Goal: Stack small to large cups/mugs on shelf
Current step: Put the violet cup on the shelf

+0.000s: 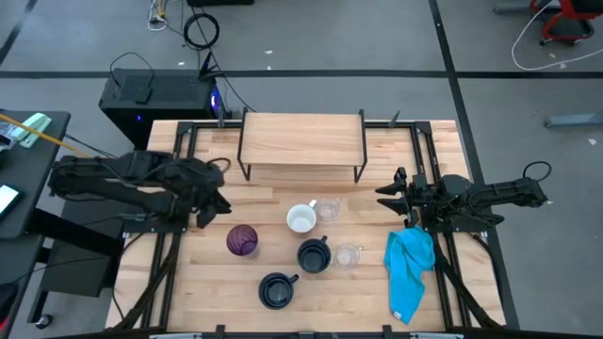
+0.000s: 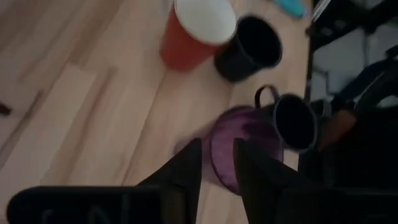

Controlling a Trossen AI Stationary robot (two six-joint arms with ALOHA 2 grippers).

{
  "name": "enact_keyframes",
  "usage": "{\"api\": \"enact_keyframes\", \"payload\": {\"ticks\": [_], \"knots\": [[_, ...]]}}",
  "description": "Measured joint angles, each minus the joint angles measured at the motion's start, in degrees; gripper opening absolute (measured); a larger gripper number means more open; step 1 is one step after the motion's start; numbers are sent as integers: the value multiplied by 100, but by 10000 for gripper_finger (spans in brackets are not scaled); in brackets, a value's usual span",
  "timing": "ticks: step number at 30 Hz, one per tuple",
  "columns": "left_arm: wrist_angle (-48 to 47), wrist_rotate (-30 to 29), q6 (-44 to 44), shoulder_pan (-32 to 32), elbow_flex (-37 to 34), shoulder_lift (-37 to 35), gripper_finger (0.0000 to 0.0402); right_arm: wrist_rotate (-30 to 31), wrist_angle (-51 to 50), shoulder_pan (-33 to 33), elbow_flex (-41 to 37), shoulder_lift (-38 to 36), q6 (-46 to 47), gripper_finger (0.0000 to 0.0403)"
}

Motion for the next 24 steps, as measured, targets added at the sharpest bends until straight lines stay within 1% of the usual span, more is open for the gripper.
{"api": "enact_keyframes", "payload": {"ticks": [4, 7, 9, 12, 15, 17, 20, 24], "knots": [[-820, -114, -11, -154, 620, 705, 103, 1, 0, 2, 0, 0, 0, 159], [-1256, -258, 16, -207, 988, 1170, 110, 0, 0, 0, -1, 0, 0, 159], [-1521, -337, 28, -204, 1205, 1448, 124, 1, -1, 0, -2, 0, 0, 159], [-1858, -403, 12, -203, 1473, 1791, 159, -1, -2, 0, 0, 0, 0, 159], [-2072, -380, -201, -203, 1680, 2077, 192, 1, -2, 0, 0, 0, 0, 159], [-2166, -258, -410, -203, 1764, 2243, 205, 1, -7, 0, -2, 0, 0, 159], [-2157, -84, -491, -289, 1840, 2465, 209, -1, -20, 2, 0, 2, 0, 159], [-2183, -230, -424, -443, 1860, 2668, 201, 1, -24, 1, 0, 2, 0, 159]]}}
